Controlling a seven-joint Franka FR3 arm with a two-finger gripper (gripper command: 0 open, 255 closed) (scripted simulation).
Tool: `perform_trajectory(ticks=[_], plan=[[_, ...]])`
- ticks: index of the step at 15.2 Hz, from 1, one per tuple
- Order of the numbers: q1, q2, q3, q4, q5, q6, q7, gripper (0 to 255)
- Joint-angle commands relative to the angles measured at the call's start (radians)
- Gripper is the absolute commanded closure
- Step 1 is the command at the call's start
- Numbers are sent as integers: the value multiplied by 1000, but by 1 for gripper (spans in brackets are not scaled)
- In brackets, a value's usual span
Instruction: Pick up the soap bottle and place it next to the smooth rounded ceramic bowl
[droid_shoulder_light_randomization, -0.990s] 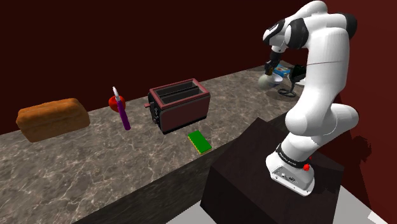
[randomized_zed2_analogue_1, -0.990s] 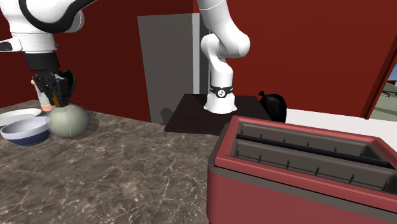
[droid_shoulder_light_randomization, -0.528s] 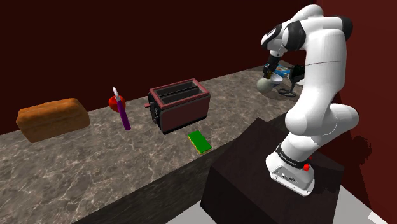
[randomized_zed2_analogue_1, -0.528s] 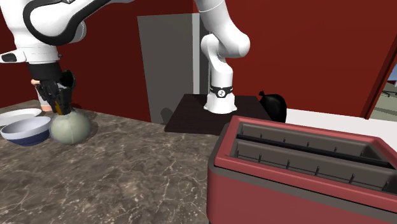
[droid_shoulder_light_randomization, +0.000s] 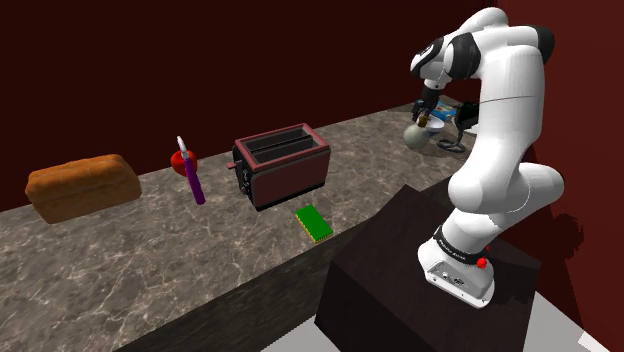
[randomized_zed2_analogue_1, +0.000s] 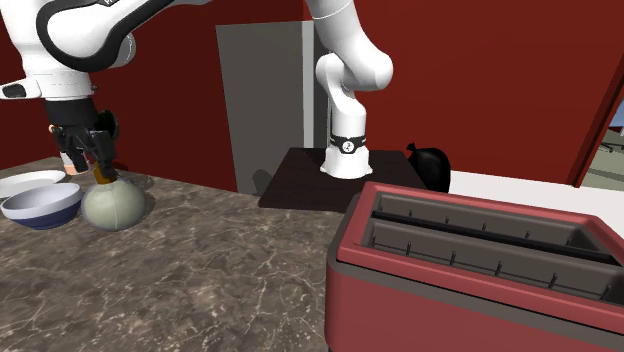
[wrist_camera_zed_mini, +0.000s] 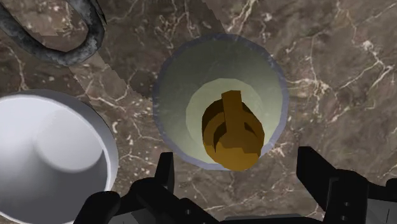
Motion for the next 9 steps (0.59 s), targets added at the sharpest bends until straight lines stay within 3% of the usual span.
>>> perform_trajectory(ticks=[1, 9], plan=[[0, 0, 0, 0, 0, 0, 0, 0], [11, -61, -19, 36, -30, -94, 18, 0]])
